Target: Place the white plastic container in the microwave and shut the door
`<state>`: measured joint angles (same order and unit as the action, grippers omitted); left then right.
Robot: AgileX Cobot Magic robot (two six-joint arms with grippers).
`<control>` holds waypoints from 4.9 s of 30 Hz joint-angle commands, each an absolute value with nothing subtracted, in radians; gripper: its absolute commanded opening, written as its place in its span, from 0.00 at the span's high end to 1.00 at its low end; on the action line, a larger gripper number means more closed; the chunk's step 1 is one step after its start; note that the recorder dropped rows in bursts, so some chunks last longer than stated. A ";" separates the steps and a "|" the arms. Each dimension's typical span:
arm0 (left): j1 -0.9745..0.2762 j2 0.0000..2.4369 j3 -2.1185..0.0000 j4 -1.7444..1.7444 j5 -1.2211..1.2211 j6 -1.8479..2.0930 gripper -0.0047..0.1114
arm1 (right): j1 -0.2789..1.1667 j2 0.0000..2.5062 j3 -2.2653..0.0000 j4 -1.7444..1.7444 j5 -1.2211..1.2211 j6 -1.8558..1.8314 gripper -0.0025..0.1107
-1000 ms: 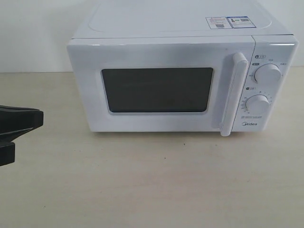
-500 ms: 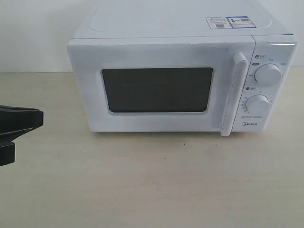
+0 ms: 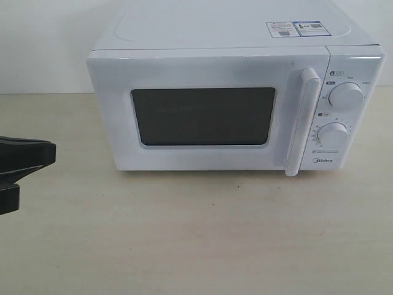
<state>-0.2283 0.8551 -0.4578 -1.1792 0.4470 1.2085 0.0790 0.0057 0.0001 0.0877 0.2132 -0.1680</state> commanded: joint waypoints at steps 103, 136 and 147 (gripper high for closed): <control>-0.080 0.000 0.000 -0.225 0.255 0.130 0.92 | 0.008 0.000 0.000 0.042 0.339 0.000 0.98; -0.050 0.000 0.000 -0.228 0.307 0.045 0.92 | 0.008 0.000 0.000 0.054 0.348 0.000 0.98; -0.050 0.000 0.000 -0.228 0.307 0.045 0.92 | 0.008 0.000 0.000 0.054 0.348 0.000 0.98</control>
<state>-0.0515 0.0032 -0.0032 -0.2284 0.3072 0.0495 0.0113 0.0049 0.0001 0.0552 0.3525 0.0000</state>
